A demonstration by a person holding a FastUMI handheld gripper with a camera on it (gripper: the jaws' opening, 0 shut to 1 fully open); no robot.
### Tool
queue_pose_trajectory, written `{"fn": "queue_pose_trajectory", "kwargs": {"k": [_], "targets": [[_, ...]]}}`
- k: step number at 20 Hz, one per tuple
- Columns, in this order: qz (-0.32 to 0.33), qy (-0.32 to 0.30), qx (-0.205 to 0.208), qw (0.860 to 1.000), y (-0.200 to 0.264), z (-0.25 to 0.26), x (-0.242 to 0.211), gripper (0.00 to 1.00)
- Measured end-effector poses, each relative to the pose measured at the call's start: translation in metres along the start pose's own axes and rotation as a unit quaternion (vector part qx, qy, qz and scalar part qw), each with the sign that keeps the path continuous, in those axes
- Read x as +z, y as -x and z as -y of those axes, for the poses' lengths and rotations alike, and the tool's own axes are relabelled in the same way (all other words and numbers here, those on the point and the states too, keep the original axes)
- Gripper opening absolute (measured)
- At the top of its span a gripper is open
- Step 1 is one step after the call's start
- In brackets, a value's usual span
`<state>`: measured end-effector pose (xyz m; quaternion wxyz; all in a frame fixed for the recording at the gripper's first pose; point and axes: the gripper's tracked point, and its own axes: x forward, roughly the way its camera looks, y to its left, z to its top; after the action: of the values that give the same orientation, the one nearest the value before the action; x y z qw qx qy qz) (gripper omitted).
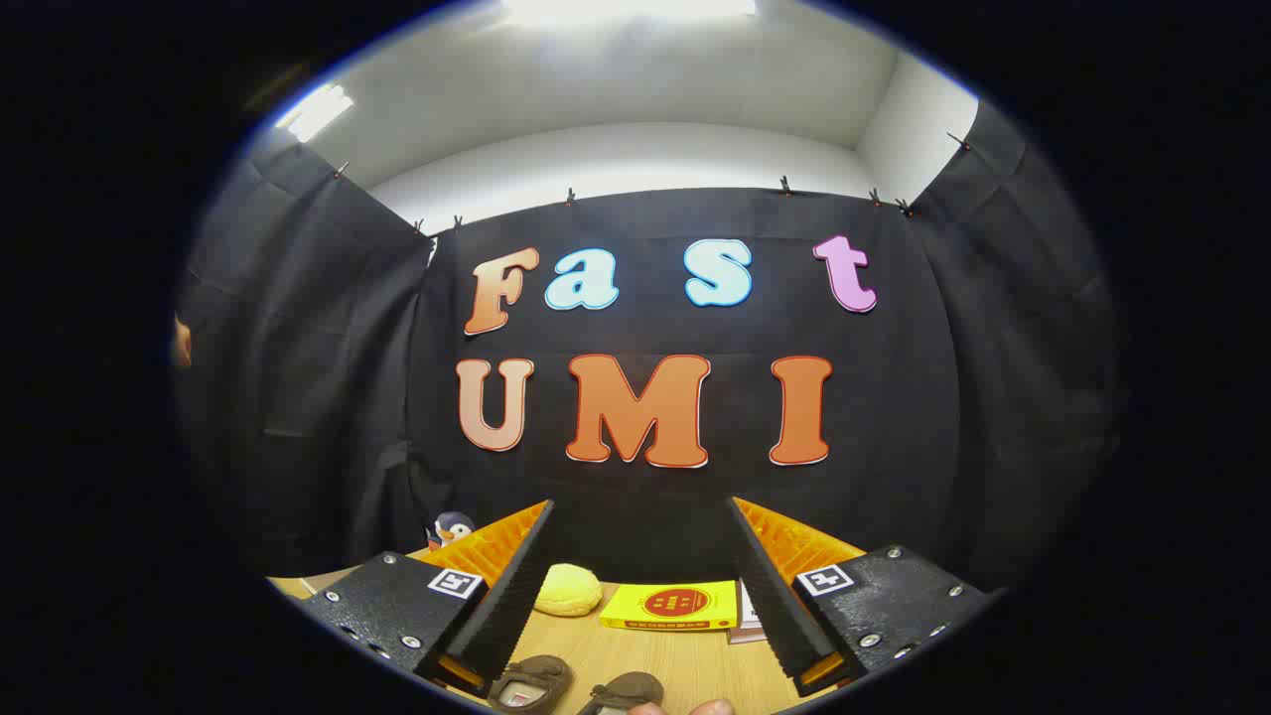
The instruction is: Open the storage box then place both shoes into the box .Put the left shoe in first, then the right shoe, with the right side of both shoes facing outward in a uniform manner.
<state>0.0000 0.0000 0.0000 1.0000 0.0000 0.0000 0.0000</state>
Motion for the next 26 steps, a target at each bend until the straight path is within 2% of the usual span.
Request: {"fn": "queue_pose_trajectory", "kwargs": {"k": [5,8,13,22,26], "targets": [[0.002,-0.007,-0.002,1.000,-0.005,0.003,0.003,0.99],[-0.017,0.000,-0.006,1.000,-0.007,0.004,-0.010,0.99],[-0.020,-0.012,0.007,1.000,-0.013,-0.007,-0.009,0.99],[-0.059,0.000,0.047,0.997,-0.008,-0.043,-0.034,0.99],[-0.104,-0.016,0.069,0.992,-0.014,-0.066,-0.067,0.99]]}}
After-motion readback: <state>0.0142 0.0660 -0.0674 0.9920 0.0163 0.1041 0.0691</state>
